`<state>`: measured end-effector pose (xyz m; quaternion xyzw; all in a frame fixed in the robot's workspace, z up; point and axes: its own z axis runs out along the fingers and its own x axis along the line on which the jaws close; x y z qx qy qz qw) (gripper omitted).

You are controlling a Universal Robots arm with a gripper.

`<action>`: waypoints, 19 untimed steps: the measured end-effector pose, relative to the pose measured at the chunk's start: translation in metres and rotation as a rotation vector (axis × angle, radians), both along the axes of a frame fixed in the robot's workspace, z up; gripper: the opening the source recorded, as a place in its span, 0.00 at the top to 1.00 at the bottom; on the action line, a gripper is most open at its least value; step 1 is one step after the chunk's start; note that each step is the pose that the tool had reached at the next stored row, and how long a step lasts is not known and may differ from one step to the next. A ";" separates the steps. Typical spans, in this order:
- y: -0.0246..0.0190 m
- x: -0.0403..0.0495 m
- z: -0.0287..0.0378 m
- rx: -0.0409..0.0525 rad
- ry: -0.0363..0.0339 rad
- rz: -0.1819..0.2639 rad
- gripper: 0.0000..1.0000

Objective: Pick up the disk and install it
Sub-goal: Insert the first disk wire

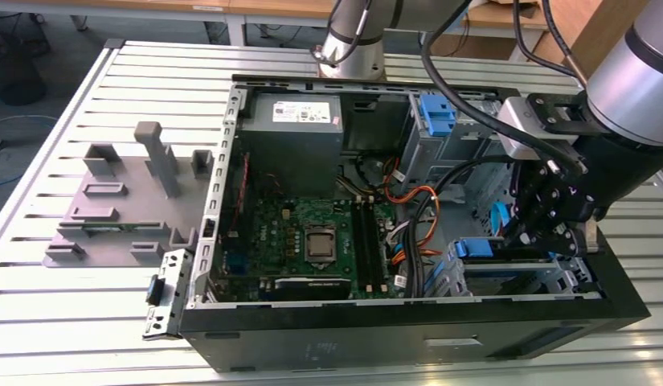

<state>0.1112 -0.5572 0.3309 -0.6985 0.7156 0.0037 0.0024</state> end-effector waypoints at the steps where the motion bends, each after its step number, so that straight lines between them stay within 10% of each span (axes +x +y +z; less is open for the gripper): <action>1: 0.0000 0.0000 0.0000 -0.0001 0.0000 0.000 0.83; 8: 0.0000 0.0000 0.0008 -0.0003 0.0000 0.000 0.77; 19: 0.0000 0.0000 0.0251 -0.0001 0.0000 0.000 0.77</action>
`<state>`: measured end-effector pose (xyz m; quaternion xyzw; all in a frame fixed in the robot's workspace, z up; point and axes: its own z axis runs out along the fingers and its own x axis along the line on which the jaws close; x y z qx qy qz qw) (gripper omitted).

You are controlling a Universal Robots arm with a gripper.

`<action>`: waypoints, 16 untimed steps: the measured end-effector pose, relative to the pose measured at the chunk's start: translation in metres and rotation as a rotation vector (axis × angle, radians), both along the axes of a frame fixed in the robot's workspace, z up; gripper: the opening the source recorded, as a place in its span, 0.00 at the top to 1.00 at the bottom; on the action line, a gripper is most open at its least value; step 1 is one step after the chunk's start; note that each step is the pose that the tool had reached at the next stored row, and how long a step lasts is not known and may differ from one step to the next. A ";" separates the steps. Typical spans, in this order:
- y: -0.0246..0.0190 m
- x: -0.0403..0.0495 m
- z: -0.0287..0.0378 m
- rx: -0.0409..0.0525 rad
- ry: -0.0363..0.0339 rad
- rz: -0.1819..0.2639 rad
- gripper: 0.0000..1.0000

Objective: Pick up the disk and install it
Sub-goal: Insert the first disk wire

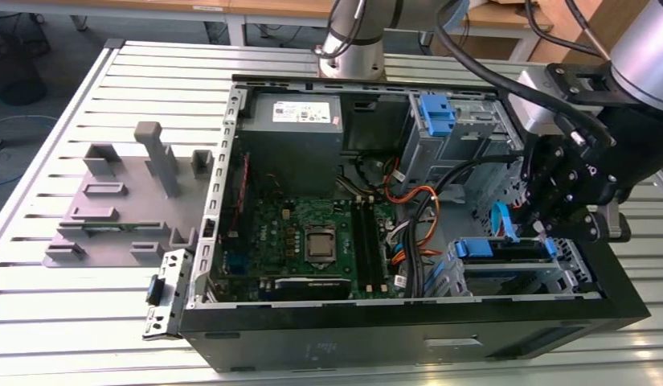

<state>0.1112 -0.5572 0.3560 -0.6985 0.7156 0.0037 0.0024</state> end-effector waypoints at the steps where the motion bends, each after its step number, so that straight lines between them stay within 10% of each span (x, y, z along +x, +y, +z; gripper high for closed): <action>1: 0.0000 0.0000 -0.0001 0.0002 0.0000 0.000 0.77; 16: 0.0000 0.0135 0.0024 -0.0001 0.0000 0.000 0.77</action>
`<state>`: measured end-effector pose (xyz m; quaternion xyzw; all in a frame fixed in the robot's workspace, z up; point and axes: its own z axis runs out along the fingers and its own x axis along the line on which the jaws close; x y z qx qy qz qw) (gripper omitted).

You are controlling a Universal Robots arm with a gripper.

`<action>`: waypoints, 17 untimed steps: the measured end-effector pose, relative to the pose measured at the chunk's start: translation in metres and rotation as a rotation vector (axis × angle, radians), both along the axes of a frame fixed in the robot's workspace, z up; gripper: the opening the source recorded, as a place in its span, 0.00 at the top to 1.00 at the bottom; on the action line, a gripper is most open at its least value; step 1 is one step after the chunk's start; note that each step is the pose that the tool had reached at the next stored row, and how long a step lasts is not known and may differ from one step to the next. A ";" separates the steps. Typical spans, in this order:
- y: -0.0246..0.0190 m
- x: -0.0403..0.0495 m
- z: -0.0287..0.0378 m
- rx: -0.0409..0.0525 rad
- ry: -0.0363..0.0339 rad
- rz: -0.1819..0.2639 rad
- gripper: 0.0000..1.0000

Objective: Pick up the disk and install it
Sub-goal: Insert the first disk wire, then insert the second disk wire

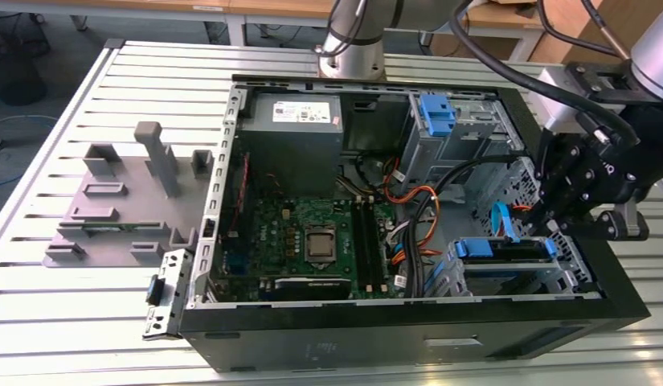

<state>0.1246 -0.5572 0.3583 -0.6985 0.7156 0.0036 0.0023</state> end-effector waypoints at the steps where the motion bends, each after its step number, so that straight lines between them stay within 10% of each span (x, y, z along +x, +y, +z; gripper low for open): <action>1: 0.0000 0.0000 0.0005 0.0001 0.0000 0.000 0.77; 17: 0.0001 0.0000 0.0055 0.0001 0.0000 0.000 0.77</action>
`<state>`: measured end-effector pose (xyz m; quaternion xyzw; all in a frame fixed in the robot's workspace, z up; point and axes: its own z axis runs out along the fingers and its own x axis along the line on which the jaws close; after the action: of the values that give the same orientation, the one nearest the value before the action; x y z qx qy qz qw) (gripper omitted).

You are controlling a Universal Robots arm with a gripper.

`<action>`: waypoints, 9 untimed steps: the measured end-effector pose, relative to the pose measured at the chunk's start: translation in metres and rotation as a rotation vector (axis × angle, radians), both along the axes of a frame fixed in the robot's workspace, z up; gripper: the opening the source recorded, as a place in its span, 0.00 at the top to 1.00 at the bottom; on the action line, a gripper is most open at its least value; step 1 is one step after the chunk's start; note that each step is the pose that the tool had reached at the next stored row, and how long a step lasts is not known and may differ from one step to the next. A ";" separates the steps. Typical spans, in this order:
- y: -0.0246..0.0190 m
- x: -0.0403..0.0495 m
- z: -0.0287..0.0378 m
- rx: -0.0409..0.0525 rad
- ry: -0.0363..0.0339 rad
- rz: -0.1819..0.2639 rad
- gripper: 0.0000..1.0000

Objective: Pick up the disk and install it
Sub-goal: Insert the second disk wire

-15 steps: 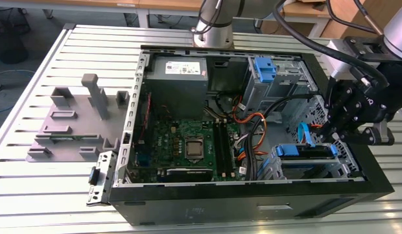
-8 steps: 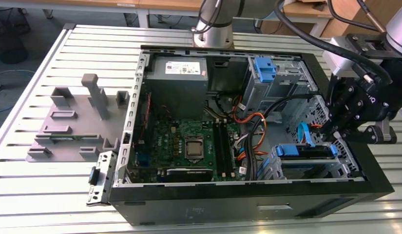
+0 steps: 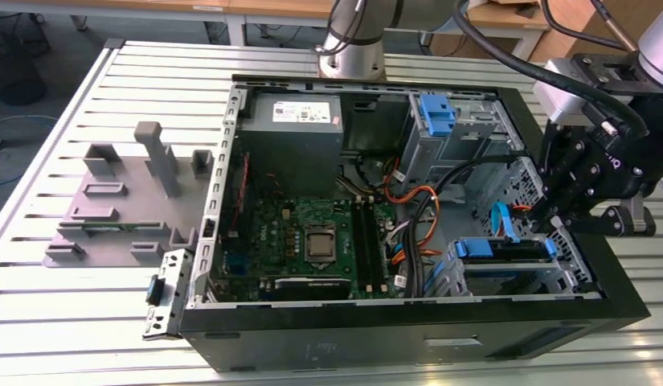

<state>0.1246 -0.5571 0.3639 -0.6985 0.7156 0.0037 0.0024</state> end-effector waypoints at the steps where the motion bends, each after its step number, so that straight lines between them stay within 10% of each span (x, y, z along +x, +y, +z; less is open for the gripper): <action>1: 0.0000 0.0000 0.0000 0.0008 0.0000 0.000 0.77; 9: 0.0034 0.0005 -0.0006 0.0081 0.0000 0.000 0.77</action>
<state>0.1251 -0.5538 0.3633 -0.6985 0.7156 0.0065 0.0052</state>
